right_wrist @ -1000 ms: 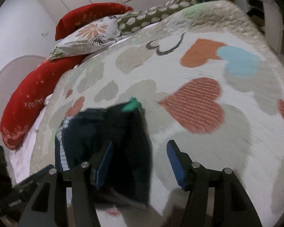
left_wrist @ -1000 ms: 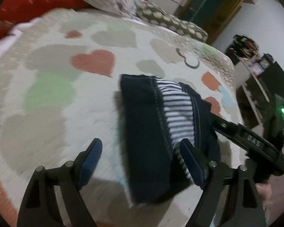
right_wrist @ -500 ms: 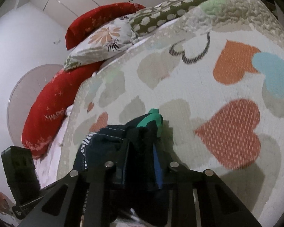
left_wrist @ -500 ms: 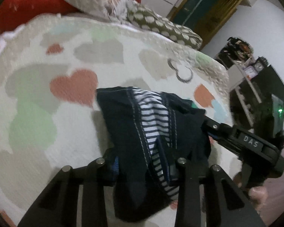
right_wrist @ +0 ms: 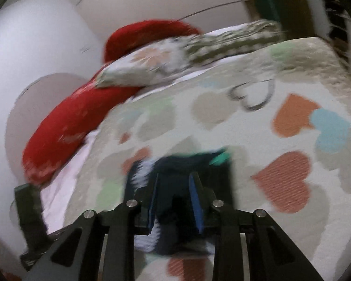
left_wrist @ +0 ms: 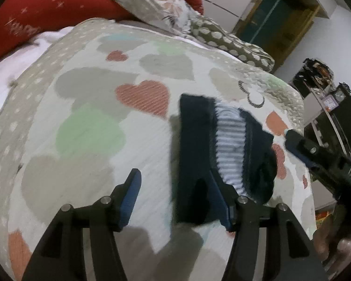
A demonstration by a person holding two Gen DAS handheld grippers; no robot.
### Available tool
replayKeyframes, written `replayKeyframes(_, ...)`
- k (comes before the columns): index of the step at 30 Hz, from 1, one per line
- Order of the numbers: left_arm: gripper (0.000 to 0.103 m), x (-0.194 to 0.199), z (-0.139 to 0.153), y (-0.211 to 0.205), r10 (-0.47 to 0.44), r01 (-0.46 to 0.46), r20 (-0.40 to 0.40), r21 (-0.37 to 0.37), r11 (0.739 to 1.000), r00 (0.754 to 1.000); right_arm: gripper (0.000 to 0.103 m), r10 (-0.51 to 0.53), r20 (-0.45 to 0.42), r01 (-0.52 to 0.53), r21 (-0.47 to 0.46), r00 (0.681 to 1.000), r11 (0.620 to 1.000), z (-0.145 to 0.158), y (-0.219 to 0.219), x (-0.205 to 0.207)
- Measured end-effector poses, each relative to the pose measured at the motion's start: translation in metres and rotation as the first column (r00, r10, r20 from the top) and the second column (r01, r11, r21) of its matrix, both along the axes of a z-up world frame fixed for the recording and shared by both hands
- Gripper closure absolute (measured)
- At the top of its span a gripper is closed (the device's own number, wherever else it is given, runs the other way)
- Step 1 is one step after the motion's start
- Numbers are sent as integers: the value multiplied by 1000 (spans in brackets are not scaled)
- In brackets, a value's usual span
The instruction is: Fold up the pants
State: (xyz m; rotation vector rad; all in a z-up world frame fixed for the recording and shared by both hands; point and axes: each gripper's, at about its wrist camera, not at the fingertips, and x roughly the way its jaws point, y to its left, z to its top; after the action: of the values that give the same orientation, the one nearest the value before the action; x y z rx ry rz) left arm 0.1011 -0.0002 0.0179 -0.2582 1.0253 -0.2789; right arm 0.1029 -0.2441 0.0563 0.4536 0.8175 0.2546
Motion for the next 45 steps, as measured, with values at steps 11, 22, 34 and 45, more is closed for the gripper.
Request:
replayKeyframes(11,36,-57,5,29,57,-60,45,87,994,997,75,-21,-77,15,-75,997,997,-18,21,-5)
replayKeyframes(22,35,-81,-1,46,78,-82,33,150,985,996,66,12,-192,-43,-163,981,986,-39,57,64)
replayKeyframes(34,32,-103,20,32,55,-87,140,229,970,989,45,-47,-124,26,-169,991,985,-56,26,-15)
replayKeyframes(45,23,-72,40,-4,-7,-17,153,160,987,988,45,-106,-28,96,-243,994,965,-23,5,-78)
